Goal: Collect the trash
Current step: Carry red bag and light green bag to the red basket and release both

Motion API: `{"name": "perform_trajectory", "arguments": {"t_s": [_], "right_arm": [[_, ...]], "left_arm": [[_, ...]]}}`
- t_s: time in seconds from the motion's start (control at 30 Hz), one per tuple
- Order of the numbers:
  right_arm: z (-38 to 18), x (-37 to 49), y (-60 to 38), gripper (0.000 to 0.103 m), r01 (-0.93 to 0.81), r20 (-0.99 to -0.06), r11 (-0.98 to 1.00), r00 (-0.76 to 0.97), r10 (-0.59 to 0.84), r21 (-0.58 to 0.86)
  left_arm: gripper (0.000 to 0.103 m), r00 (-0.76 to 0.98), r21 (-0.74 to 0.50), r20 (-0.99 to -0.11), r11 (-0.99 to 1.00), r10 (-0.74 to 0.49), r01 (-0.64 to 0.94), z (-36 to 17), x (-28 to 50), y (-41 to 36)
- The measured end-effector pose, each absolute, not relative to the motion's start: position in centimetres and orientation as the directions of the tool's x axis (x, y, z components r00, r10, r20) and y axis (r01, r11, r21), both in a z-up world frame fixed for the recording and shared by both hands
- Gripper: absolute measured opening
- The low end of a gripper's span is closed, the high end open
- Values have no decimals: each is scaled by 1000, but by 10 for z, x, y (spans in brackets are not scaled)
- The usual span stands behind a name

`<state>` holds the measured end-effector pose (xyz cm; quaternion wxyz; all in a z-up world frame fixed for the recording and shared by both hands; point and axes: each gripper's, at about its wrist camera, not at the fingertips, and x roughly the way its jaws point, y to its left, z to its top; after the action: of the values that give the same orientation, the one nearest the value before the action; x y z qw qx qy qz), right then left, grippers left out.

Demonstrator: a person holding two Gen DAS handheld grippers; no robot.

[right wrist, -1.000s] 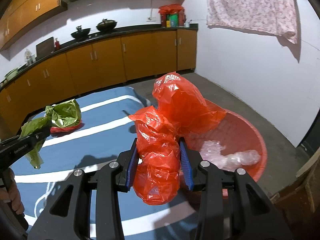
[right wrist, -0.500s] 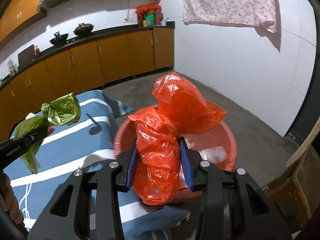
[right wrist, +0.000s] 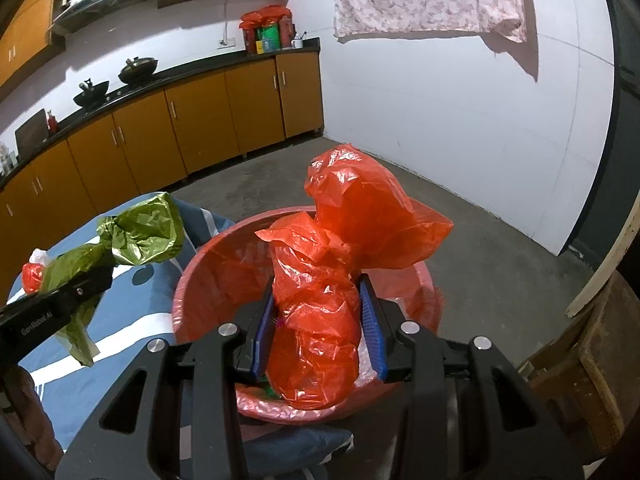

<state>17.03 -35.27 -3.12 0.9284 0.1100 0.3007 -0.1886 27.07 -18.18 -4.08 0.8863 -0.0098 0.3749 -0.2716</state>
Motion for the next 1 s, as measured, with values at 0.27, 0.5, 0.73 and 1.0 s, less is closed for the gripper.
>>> {"name": "perform_trajectory", "arguments": {"t_s": [0.27,0.5,0.73,1.0], "right_arm": [[-35,179,-373,40,436,-588,890,757,-283,133],[-33,188,-390,46,412,-570,887,788,-232,207],[-41,184,-391,65,404,-575,889,788,-220,214],[-38,179,-387,95,457,-558,859,785,-267,232]], "left_arm": [[12,538,-231,-668,831,-514,506,-51,279,-216],[24,493,-256,-678,804,-545,536,-61,292,-244],[51,468,-288,-691,804,-550,520,-76,303,-238],[77,567,-242,-685,877,-457,415,-76,305,-178]]}}
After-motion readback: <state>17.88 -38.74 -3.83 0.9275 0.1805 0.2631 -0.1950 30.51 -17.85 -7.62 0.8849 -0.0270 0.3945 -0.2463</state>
